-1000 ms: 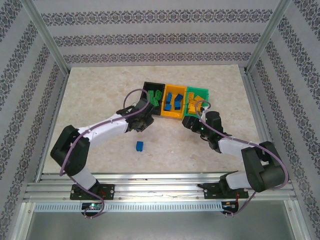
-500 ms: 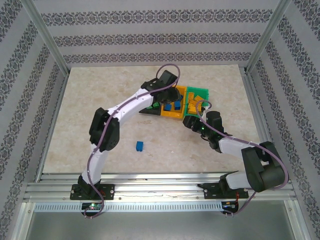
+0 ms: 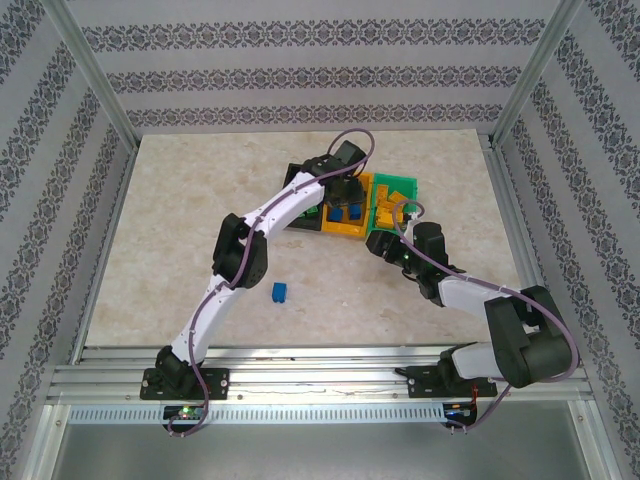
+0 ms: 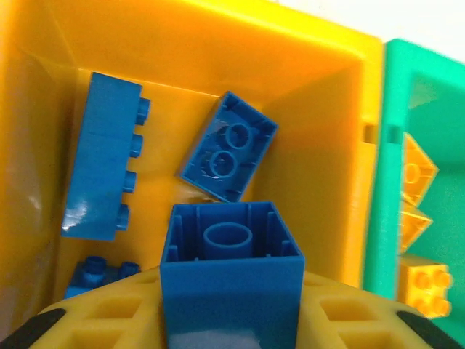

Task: Sort the legos into containers by color
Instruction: Place the lego in the container.

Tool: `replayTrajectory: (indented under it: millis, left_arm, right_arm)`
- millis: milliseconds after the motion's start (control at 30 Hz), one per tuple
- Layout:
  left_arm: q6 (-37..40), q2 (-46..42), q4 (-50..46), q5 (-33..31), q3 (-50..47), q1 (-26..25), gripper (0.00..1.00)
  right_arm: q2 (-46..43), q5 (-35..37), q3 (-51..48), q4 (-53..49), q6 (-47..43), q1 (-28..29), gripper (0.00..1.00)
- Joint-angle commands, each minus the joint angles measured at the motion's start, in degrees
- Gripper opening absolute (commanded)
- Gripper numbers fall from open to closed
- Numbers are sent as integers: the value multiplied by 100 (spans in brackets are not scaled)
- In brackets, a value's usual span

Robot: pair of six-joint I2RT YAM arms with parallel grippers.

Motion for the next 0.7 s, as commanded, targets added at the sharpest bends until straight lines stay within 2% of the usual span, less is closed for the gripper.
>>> replayTrajectory:
  millis: [0,33,67,233,333,433,667]
  left_arm:
    - [353,-73,-244,-262,279,61,50]
    - [383,-101,-267,-250,269,57,55]
    - [430,-145,-289,-228,273,53,56]
    - [648,-476,-314,-188,77,42,57]
    - [784,-892,-131,-294,-392,22,57]
    - [942,-1569,519,-454,-1370,-26,57]
    - [1013,-3469,3279,-291,-4601,-44,59]
  right_arm:
    - [-90,15,-41,46,-80,-54,61]
    - [-90,24,-36,43,-83,-59,61]
    - [-90,31,-39,52,-83,-55,61]
    - [-75,20,-36,50,-83,-54,61]
    - [-61,18,-32,55,-83,-50,61]
    - [-38,16,-20,56,-75,-55,61]
    - [14,-11,-14,78,-52,-57,61]
